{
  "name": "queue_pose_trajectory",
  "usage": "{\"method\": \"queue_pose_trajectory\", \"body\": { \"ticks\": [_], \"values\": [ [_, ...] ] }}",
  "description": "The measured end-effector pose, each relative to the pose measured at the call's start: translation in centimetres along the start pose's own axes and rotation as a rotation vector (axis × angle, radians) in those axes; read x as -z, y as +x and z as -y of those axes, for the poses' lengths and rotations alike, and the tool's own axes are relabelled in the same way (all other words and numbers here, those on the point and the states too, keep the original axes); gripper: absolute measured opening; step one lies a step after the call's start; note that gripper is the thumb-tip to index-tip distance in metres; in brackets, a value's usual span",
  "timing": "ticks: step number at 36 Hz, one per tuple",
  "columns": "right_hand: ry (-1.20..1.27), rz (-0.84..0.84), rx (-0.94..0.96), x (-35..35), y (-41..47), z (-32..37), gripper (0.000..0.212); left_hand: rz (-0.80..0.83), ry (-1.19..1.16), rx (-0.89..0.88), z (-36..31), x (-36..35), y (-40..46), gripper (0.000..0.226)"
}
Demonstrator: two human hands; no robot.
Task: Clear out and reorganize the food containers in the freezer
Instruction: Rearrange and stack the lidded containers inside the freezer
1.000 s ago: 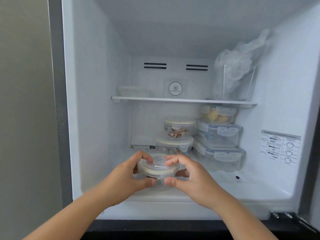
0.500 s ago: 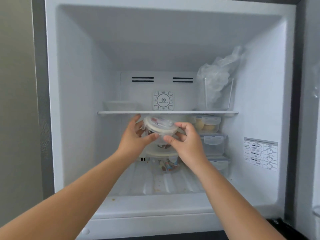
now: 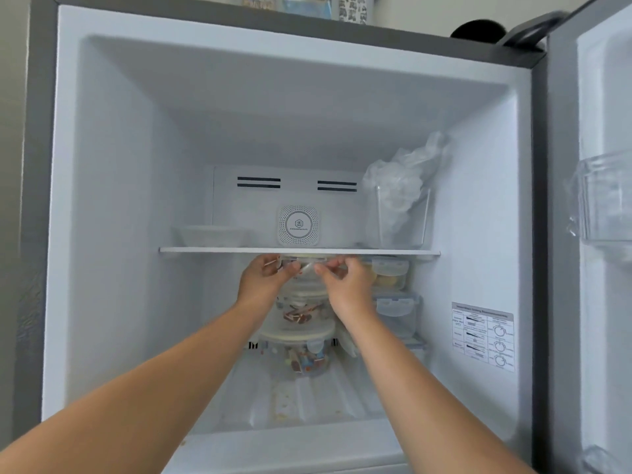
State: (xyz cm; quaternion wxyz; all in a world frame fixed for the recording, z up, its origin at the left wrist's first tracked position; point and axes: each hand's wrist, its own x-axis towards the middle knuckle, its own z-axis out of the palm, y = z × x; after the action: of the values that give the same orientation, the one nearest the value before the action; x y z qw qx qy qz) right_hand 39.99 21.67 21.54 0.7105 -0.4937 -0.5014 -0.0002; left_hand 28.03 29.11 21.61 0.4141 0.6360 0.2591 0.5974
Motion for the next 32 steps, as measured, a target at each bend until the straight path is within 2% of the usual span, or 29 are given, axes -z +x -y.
{"method": "queue_pose_trajectory", "body": {
  "ticks": [4, 11, 17, 22, 32],
  "values": [
    [-0.069, 0.041, -0.034, -0.5, 0.6, -0.8, 0.019, 0.021, 0.042, 0.016, 0.5, -0.5, 1.1, 0.041],
    [-0.177, 0.143, -0.101, -0.7, 0.5, -2.1, 0.007, 0.13, 0.19, 0.098, 1.9, 0.0, 1.8, 0.064],
    [-0.124, 0.154, -0.177, -0.9, 0.3, -2.8, 0.021, 0.194, 0.269, 0.18, 3.4, 0.8, 1.1, 0.061],
    [-0.159, 0.207, -0.216, -0.8, 0.0, -3.3, 0.037, 0.268, 0.243, 0.2, 4.1, 1.2, 0.6, 0.062],
    [-0.122, 0.253, -0.207, -0.7, -1.1, -4.0, 0.037, 0.223, 0.214, 0.181, 4.3, 2.8, 0.2, 0.066]
  ]
}}
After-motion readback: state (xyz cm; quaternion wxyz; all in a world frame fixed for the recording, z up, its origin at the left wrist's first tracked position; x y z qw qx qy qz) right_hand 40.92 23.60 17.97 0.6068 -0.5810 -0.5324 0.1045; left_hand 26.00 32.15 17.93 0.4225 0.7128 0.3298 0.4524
